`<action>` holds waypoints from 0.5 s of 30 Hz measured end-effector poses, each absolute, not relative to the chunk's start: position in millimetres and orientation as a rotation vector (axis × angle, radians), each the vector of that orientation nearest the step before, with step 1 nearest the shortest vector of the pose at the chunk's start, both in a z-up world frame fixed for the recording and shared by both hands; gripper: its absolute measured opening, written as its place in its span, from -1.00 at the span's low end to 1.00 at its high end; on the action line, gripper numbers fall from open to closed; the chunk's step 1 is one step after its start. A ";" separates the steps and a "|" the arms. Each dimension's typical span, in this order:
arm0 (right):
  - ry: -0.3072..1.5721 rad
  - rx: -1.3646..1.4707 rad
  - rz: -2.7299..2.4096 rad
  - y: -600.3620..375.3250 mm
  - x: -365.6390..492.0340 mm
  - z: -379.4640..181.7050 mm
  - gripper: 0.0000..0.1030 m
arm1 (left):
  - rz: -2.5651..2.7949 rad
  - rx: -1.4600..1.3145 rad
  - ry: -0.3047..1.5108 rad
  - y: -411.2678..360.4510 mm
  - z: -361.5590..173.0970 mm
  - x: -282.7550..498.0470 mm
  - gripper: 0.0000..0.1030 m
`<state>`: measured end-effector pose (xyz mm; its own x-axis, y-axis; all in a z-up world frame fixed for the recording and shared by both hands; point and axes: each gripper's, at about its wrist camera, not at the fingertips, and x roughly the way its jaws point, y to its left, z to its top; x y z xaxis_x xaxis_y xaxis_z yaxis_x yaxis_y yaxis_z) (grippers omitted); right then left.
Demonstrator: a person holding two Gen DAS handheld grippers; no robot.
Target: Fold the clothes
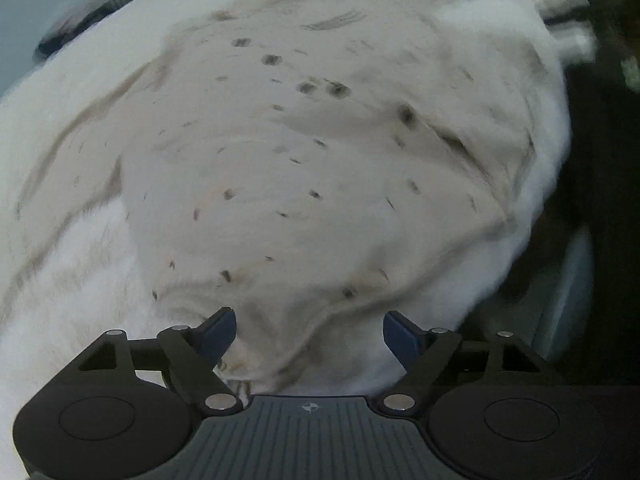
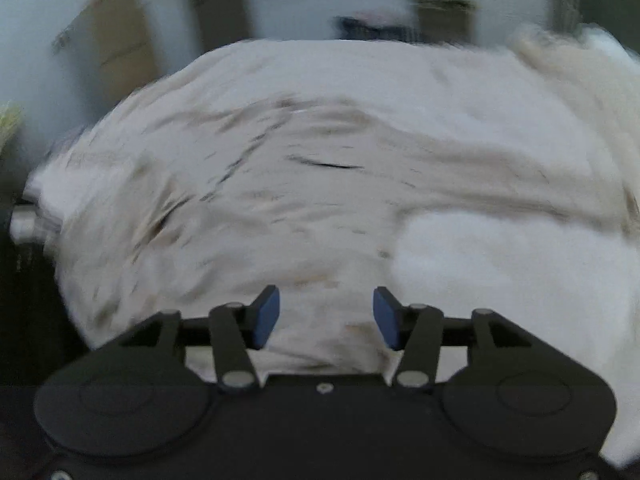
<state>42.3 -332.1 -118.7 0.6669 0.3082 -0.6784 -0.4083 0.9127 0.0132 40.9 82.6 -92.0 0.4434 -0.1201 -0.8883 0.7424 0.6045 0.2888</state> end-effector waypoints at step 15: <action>0.742 -0.933 0.663 -205.8 30.0 -208.4 -0.95 | -0.656 0.897 0.848 45.9 -142.5 43.5 -0.71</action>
<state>30.0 -205.8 -208.4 0.5771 0.1802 -0.7965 -0.7715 0.4403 -0.4594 43.5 45.9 -142.5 0.5130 -0.1399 -0.8469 0.7844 0.4772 0.3962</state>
